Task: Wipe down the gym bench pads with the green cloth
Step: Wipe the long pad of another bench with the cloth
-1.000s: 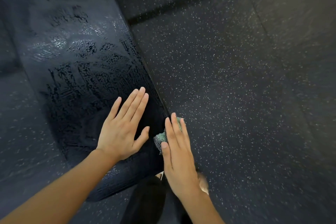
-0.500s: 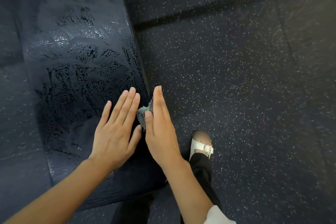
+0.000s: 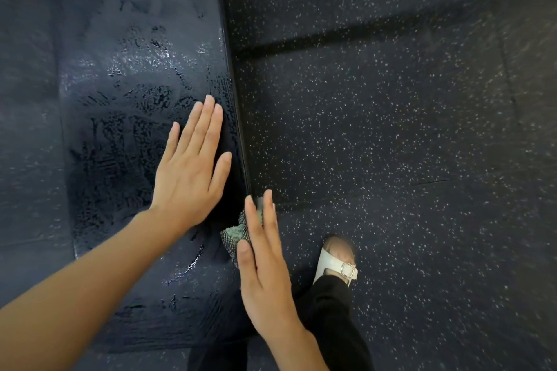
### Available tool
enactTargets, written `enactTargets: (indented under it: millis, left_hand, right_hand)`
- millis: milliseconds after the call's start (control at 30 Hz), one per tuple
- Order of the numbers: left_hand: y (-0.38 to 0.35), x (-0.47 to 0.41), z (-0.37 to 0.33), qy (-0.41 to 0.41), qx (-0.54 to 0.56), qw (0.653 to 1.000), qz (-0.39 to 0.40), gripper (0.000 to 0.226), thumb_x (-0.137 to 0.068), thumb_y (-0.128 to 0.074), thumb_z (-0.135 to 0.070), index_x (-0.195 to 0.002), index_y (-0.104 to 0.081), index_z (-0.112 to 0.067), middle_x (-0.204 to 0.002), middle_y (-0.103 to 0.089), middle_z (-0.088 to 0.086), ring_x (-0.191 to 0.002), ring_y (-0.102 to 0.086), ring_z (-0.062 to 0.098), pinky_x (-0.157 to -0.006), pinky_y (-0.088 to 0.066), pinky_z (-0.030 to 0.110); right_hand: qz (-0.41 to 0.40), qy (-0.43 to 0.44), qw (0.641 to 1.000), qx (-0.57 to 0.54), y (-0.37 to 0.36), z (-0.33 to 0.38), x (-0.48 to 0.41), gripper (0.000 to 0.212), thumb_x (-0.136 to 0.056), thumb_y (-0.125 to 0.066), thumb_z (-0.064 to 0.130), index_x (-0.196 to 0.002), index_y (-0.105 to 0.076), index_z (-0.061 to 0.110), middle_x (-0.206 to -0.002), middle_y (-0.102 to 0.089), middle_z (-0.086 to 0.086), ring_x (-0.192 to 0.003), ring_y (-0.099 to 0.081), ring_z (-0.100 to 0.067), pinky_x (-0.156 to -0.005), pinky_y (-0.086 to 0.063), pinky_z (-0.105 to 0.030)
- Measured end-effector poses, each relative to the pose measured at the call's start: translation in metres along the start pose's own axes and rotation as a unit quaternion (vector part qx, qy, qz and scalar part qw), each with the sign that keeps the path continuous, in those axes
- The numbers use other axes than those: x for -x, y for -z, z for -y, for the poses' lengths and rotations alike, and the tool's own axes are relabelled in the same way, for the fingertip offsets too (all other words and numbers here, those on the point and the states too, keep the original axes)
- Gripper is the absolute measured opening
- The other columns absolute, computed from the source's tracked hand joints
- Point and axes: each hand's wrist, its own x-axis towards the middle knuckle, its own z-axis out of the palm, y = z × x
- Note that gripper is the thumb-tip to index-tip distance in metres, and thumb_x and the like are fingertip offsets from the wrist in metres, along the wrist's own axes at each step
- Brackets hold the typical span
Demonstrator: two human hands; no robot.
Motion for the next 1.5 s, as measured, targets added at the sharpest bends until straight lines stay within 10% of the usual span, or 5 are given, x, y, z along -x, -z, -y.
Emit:
enactTargets:
  millis: [200,700,1500]
  left_hand:
    - [0.005,-0.034,0.014,-0.005,0.004,1.0,-0.003,0.065,-0.102,-0.017,-0.041,-0.159,-0.003,-0.013,-0.167,0.002,-0.001,-0.153,0.007,0.01,-0.123,0.008,0.03]
    - [0.002,-0.033,0.012,-0.001,0.012,1.0,-0.016,0.064,-0.102,-0.021,-0.039,-0.159,-0.009,-0.011,-0.167,-0.004,0.001,-0.154,0.0,0.014,-0.125,-0.002,0.04]
    - [0.002,-0.035,0.013,0.006,0.007,1.0,-0.014,0.061,-0.101,-0.023,-0.032,-0.158,-0.014,-0.009,-0.167,-0.009,0.004,-0.154,-0.007,0.016,-0.124,-0.007,0.042]
  right_hand:
    - [0.008,-0.006,0.999,-0.051,0.004,0.001,-0.032,0.056,-0.103,-0.019,0.048,-0.145,0.016,0.055,-0.159,0.01,0.029,-0.147,0.006,0.003,-0.124,-0.01,-0.04]
    - [-0.003,0.059,0.997,-0.059,0.013,0.011,-0.076,0.05,-0.107,-0.025,0.031,-0.152,-0.003,0.031,-0.163,0.001,0.019,-0.149,0.003,-0.001,-0.12,-0.003,-0.019]
    - [-0.024,0.037,0.994,-0.098,0.022,0.042,-0.182,0.048,-0.106,-0.025,0.027,-0.152,-0.01,0.027,-0.163,-0.01,0.01,-0.149,-0.005,0.0,-0.123,-0.008,-0.028]
